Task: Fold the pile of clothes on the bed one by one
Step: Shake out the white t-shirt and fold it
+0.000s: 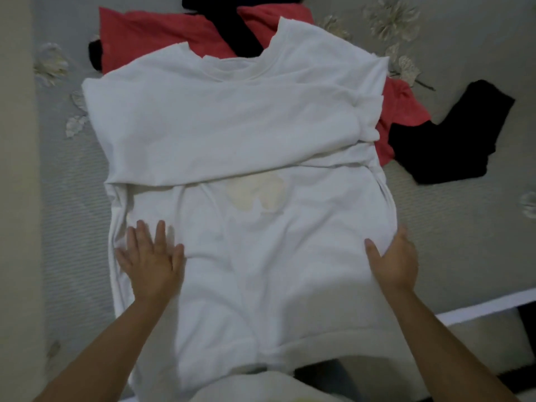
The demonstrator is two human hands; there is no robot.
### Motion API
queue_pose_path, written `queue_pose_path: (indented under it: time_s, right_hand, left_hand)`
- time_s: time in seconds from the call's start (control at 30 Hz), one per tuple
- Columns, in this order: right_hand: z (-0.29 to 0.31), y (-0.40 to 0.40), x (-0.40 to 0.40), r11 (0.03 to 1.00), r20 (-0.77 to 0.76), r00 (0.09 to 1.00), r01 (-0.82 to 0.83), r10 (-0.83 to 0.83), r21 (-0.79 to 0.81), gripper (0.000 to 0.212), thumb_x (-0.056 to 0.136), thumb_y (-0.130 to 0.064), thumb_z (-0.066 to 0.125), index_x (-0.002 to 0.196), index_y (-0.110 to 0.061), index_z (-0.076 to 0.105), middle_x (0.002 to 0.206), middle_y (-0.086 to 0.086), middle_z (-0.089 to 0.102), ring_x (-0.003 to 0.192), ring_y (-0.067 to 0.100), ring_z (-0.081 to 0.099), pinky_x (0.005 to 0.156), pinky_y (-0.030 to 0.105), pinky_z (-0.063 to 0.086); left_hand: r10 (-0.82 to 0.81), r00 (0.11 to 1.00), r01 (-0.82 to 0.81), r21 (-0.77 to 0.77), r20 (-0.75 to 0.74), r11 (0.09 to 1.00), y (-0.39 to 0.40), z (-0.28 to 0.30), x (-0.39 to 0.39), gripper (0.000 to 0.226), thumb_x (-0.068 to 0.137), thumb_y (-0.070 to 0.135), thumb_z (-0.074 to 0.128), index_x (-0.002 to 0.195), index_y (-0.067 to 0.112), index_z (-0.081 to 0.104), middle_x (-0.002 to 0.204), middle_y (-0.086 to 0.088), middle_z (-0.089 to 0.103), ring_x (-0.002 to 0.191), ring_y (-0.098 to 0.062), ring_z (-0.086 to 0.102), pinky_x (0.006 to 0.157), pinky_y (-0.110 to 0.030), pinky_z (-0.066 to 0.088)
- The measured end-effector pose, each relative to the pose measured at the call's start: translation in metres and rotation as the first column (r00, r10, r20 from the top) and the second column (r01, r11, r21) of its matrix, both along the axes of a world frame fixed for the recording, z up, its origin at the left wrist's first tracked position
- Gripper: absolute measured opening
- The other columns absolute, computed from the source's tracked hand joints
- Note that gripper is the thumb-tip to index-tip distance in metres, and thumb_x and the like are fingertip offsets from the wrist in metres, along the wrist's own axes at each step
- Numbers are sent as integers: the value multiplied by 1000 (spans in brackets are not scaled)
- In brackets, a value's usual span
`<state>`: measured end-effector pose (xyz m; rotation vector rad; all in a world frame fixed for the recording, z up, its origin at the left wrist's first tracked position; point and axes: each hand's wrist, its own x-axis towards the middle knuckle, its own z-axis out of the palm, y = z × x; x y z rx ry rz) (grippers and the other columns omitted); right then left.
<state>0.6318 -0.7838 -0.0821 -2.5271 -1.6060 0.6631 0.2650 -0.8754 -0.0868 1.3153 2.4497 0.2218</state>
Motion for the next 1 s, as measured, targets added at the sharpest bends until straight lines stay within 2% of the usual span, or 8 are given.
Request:
queue_pose_path:
  time_s: [0.13,0.27,0.43,0.53,0.63,0.8,0.9,1.0]
  right_hand:
    - [2,-53,9,993,23,994,107,-106,-51,74,85,-39,58,140,-4,22,125,26,52,108,42,54,89,47,44]
    - [6,-75,19,993,-46,999,16,-22,-117,77,87,-44,53,143,-9,14,128,24,51,109,41,53,89,46,42]
    - [28,-60,58,984,65,989,-128,136,-123,80,85,-44,56,144,-8,15,113,31,57,101,45,55,81,44,43]
    - [35,-60,76,969,45,975,-209,217,-129,73,88,-41,53,144,-12,15,111,30,58,98,45,56,79,43,44]
    - [25,-81,86,961,20,973,-222,228,-165,62,92,-35,47,143,-12,21,113,30,56,99,44,55,81,42,43]
    - [21,-94,105,986,-49,995,-92,85,-141,55,95,-28,41,143,-7,23,128,31,47,111,47,49,91,44,39]
    - [25,-93,99,999,-145,989,35,-37,-21,70,90,-31,53,144,-2,19,140,27,37,124,43,40,100,43,33]
    - [19,-166,99,982,-247,954,148,-173,-115,89,82,-28,66,146,-8,8,147,21,27,132,37,32,106,40,28]
  left_hand:
    - [287,958,-286,-106,-6,952,-66,2,17,79,75,47,37,140,3,31,144,-34,19,133,-50,16,105,-61,10]
    - [477,879,-471,-113,28,875,-111,11,40,83,80,53,50,144,10,21,135,-39,28,117,-53,34,97,-58,27]
    - [318,941,-289,-219,111,932,-147,21,24,76,88,33,55,147,22,8,119,-36,51,100,-51,53,85,-50,40]
    - [267,962,-250,-221,53,943,-165,28,-9,82,85,30,61,147,19,9,118,-37,51,101,-51,53,84,-50,40]
    - [262,960,-236,-220,95,946,-179,27,-16,85,82,23,66,146,15,12,124,-37,48,106,-51,50,85,-50,39]
    - [327,934,-298,-193,146,935,-179,21,-6,84,82,21,66,146,12,12,125,-38,46,104,-55,49,88,-51,36]
    - [426,890,-422,-59,164,905,-177,22,-3,87,83,26,65,146,11,8,134,-30,42,112,-52,47,92,-51,36]
    - [509,841,-500,-96,182,860,-231,22,22,90,84,37,62,147,16,1,143,-21,36,119,-47,44,96,-49,35]
